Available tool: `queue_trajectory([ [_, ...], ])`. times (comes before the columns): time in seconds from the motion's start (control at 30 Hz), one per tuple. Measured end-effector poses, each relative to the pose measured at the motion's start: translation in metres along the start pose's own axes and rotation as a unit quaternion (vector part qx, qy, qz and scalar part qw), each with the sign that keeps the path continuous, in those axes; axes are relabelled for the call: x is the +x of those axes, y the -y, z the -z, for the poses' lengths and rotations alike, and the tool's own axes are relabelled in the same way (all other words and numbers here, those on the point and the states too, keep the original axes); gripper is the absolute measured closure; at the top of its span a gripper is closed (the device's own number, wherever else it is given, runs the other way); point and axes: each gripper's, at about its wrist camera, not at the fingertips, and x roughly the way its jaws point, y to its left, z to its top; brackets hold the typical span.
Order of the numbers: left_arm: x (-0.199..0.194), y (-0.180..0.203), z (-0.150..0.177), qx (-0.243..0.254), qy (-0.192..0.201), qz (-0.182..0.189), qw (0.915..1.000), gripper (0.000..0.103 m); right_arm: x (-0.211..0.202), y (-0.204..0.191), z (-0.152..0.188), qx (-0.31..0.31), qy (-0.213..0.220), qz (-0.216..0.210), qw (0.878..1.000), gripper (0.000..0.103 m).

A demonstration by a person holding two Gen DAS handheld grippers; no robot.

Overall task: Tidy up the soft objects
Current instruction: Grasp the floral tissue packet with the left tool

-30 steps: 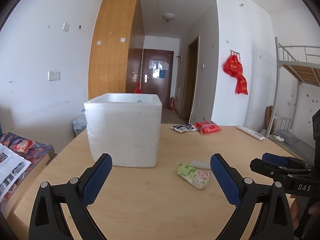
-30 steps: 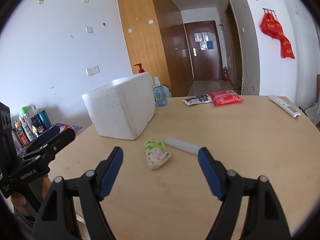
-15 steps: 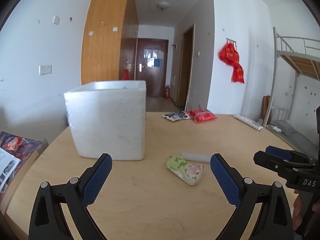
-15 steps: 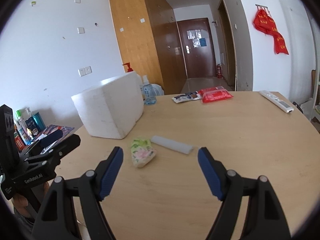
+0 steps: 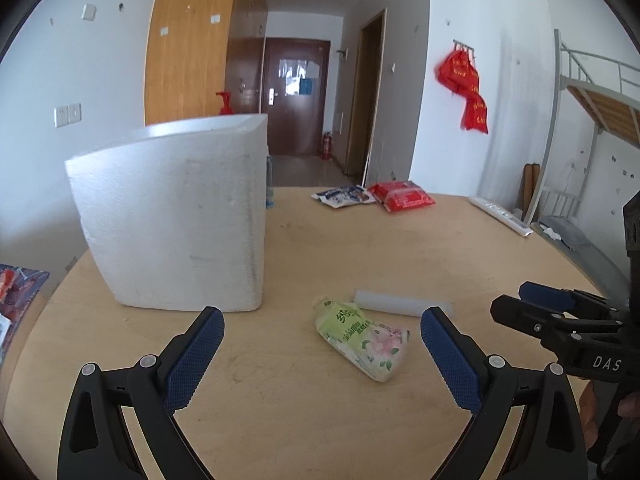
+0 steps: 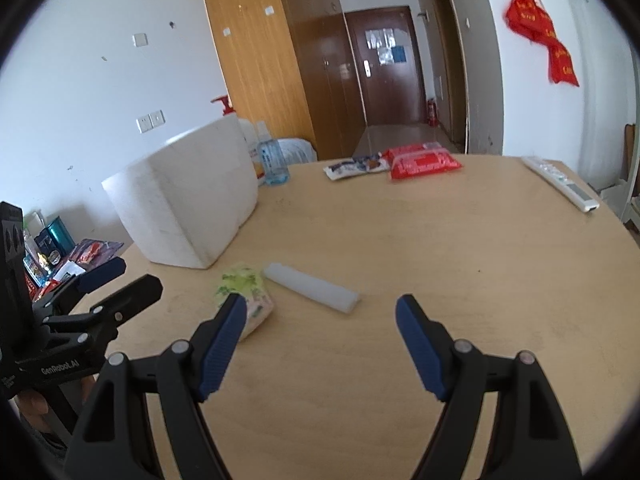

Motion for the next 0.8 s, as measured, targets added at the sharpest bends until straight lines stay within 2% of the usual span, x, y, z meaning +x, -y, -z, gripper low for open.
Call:
queue_trajectory([
  [0.3,0.042,0.002,-0.007,-0.006,-0.067,0.002,0.9977,0.004,0.029,0.008,-0.013,-0.009,-0.048,0.002,0.999,0.022],
  [0.5,0.062,0.006,-0.009,-0.003,-0.097,-0.005,0.9953,0.004,0.040,0.019,-0.018,0.004,-0.070,0.003,0.998,0.022],
  [0.7,0.078,0.007,-0.011,-0.014,-0.128,0.008,0.9917,0.004,0.049,0.023,-0.021,0.004,-0.086,0.000,0.996,0.022],
  [0.8,0.085,0.003,-0.010,-0.026,-0.143,0.011,0.9893,0.011,0.054,0.024,-0.022,0.006,-0.092,-0.004,0.996,0.022],
])
